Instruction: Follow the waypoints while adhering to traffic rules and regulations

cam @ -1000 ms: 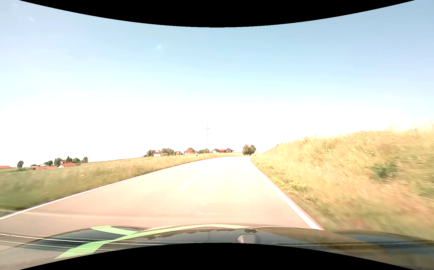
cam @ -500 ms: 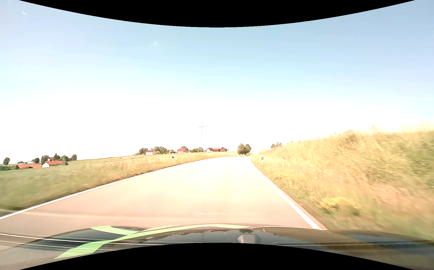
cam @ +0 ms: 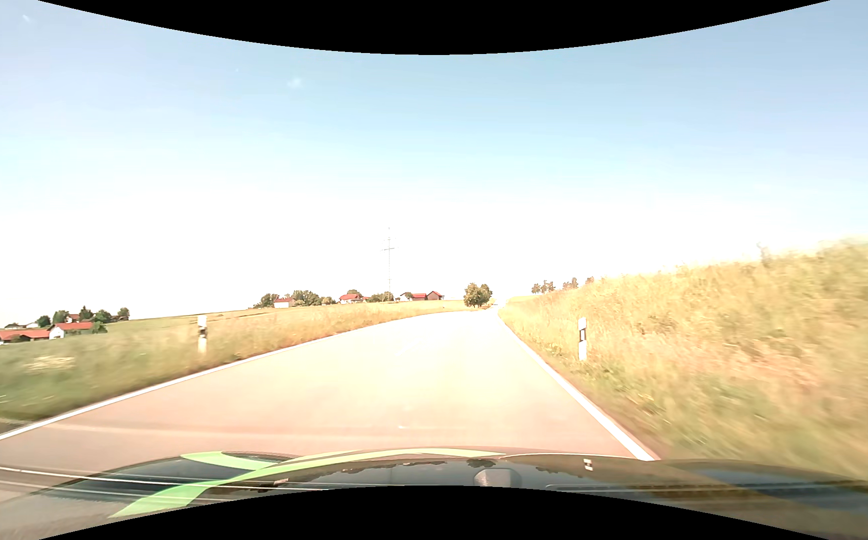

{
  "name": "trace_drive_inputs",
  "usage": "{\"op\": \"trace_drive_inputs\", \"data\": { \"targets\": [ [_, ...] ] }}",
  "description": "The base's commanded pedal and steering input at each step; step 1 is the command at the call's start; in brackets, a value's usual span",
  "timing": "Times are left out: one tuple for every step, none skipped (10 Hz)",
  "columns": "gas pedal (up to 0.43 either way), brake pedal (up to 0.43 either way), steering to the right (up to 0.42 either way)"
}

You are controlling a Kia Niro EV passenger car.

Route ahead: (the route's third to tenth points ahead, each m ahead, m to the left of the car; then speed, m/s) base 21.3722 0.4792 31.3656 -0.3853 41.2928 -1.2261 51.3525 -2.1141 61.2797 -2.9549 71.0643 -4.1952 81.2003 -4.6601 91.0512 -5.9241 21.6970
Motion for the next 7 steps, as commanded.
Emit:
{"op": "trace_drive_inputs", "data": {
  "targets": [
    [0.319,0.0,0.014],
    [0.331,0.0,0.013],
    [0.331,0.0,0.012],
    [0.331,0.0,0.01],
    [0.331,0.0,0.009],
    [0.339,0.0,0.009],
    [0.339,0.0,0.009]
  ]
}}
